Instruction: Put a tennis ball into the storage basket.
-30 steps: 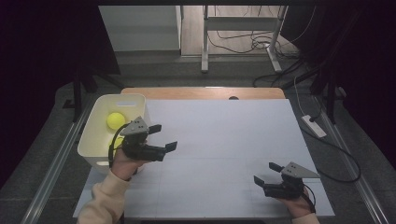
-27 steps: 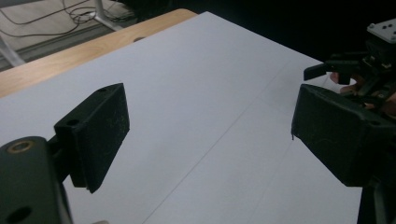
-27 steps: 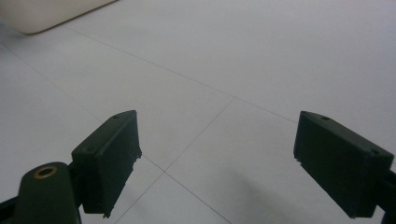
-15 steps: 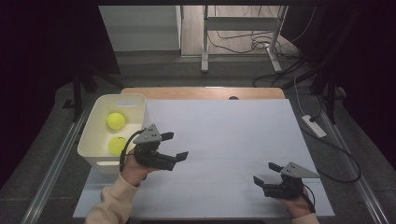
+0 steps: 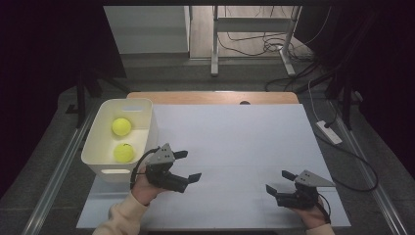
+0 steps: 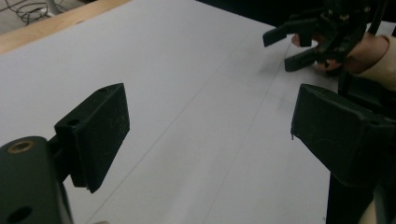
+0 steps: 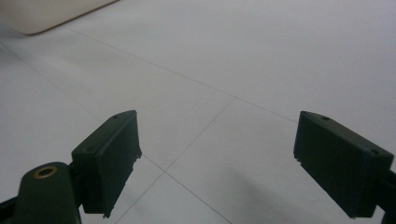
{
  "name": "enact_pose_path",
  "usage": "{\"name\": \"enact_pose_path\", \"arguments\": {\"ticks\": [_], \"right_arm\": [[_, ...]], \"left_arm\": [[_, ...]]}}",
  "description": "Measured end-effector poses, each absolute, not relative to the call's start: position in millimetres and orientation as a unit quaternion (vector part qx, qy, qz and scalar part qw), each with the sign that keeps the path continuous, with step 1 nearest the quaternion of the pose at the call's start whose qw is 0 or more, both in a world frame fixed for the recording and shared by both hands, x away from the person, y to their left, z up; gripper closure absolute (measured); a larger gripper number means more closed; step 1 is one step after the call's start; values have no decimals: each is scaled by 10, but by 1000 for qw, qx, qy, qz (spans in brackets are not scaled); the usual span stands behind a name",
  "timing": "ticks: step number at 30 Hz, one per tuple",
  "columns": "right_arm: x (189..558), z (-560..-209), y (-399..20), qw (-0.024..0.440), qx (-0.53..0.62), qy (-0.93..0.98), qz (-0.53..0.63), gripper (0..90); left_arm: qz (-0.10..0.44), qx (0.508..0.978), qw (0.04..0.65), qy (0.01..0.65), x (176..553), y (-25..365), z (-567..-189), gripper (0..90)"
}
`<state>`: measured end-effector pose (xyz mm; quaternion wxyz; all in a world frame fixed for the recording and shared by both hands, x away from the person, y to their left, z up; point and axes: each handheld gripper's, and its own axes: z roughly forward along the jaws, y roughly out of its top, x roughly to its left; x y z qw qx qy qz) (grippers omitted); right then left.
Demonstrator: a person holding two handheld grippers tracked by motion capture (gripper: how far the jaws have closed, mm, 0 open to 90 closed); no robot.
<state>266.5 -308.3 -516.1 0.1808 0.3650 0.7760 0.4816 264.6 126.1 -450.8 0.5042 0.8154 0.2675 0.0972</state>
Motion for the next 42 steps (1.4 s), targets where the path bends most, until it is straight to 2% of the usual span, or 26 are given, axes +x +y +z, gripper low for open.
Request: {"name": "enact_pose_path", "arguments": {"ticks": [18, 42], "right_arm": [[2661, -5166, -3073, 179, 359, 779, 481, 141], [2662, -5174, -3065, 176, 356, 781, 481, 141]], "left_arm": [[90, 817, 485, 301, 2522, 1472, -5002, 113], [97, 817, 464, 329, 2397, 1730, -5231, 114]]}}
